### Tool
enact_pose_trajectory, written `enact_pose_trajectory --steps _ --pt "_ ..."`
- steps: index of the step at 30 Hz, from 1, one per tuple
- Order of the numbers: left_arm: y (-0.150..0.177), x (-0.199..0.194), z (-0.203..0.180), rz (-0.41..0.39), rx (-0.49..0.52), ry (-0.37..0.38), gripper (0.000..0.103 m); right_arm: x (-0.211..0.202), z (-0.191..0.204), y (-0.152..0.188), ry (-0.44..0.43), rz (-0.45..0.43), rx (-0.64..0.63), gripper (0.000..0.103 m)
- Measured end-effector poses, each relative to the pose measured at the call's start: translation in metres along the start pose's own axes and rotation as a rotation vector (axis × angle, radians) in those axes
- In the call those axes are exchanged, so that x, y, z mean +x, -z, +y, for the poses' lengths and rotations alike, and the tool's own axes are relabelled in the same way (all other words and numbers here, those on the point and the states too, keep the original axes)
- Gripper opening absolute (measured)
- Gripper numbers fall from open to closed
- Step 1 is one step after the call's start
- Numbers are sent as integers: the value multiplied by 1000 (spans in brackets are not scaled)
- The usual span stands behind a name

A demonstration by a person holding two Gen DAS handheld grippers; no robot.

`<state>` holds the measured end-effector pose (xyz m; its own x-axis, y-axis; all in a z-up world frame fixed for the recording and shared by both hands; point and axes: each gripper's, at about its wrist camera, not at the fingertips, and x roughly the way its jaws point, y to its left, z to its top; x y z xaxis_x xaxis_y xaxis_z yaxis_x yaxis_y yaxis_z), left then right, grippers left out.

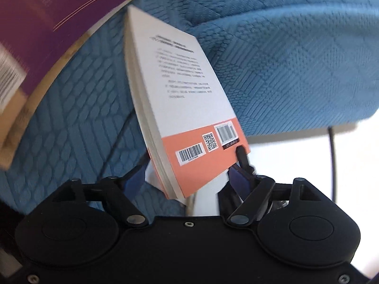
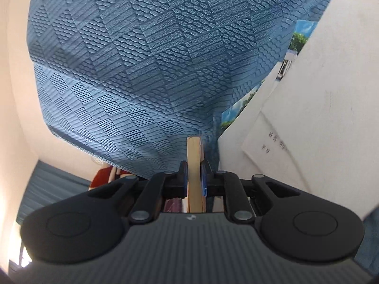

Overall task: Organize objects
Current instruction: 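Lift the white paperback off the papers with both grippers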

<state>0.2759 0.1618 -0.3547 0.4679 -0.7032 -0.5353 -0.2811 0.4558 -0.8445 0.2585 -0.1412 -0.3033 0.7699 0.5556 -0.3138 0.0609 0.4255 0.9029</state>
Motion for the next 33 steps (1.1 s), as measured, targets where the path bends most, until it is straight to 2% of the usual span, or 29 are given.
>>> enact_pose_trajectory --steps 4,7,9,12,14,17,22,25,29,33 --pt "1 -3 16 29 -108 69 76 -6 -3 11 25 -30 69 14" --pt "2 4 26 57 -169 103 76 -8 -2 20 47 -39 71 14" --pt "3 7 30 60 -193 113 71 -10 -2 26 35 -40 90 14" --pt "4 4 36 30 -210 100 58 -16 1 34 44 -45 80 14" --pt "2 4 40 31 -213 93 43 -18 0 37 43 -48 87 14" --pt "-2 -2 46 32 -230 88 31 -20 -2 36 50 -45 82 15" --pt "-8 -15 38 19 -200 80 15 -17 -6 36 120 -30 81 20" --pt "-14 -23 24 4 -128 46 13 -12 -9 36 140 -15 84 24" --pt "-18 -36 15 -13 -85 16 12 -1 -7 37 124 11 72 47" --pt "-25 -54 10 -32 -42 -16 12 9 -7 39 100 48 68 48"
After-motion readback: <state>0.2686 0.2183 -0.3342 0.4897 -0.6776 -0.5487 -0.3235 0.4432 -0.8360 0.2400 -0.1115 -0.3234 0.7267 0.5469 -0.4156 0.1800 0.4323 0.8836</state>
